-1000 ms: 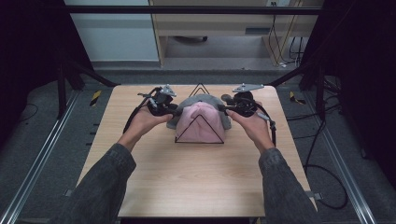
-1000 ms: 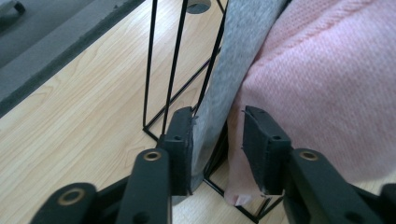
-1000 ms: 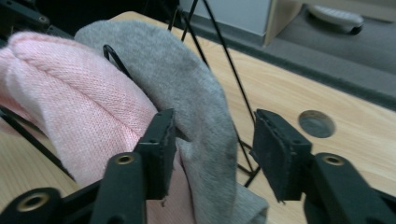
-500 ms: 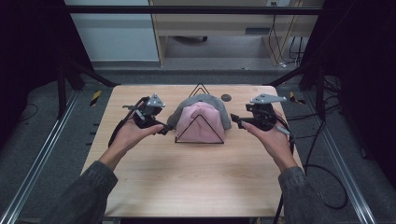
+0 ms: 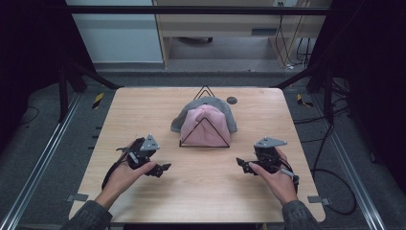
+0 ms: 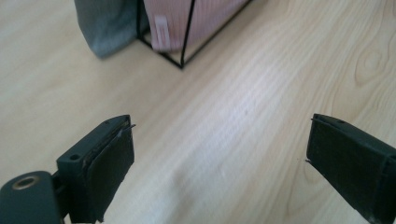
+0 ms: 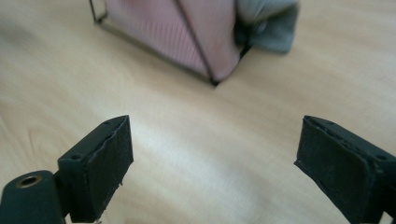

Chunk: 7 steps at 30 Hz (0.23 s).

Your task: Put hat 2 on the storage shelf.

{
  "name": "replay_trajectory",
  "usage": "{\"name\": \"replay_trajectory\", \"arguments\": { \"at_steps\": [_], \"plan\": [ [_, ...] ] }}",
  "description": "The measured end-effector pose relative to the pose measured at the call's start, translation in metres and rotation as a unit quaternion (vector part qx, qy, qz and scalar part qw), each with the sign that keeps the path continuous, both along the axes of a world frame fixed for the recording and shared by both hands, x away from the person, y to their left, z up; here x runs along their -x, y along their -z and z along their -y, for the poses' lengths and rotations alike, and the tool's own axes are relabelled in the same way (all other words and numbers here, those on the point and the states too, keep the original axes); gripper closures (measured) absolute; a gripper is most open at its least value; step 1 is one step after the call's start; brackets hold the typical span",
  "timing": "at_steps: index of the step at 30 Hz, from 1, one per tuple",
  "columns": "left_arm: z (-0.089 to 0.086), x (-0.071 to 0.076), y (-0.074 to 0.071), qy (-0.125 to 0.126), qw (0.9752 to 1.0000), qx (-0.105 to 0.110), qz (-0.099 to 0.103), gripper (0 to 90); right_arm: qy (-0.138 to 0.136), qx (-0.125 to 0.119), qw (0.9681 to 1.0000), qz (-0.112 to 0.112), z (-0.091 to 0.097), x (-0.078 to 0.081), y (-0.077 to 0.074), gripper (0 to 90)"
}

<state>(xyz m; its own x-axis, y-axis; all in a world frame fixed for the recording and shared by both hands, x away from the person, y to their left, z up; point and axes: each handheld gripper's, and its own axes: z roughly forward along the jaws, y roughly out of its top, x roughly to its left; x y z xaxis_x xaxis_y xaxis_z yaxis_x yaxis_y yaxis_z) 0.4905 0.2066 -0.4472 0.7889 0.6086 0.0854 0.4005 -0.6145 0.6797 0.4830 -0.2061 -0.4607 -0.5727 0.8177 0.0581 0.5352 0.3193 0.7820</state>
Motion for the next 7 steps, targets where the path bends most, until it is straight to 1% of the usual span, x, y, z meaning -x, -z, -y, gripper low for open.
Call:
{"name": "replay_trajectory", "arguments": {
  "at_steps": [2,4,6,7],
  "plan": [
    [-0.007,0.004,0.008,-0.019,0.9998,-0.006,-0.007,7.3,-0.011,0.02,0.9997,-0.006,-0.001,0.002,0.005,10.1],
    [-0.011,0.007,0.009,-0.032,0.9994,-0.011,-0.005,7.7,-0.004,0.012,0.9998,-0.018,0.0,0.004,0.009,10.7],
    [-0.015,0.008,0.009,-0.04,0.9991,-0.012,-0.004,7.7,-0.001,0.015,0.9996,-0.024,0.0,0.006,0.013,11.5],
    [-0.018,0.008,0.009,-0.044,0.999,-0.009,-0.004,7.6,0.001,0.023,0.9994,-0.027,0.0,0.006,0.016,11.5]
  ]
}}
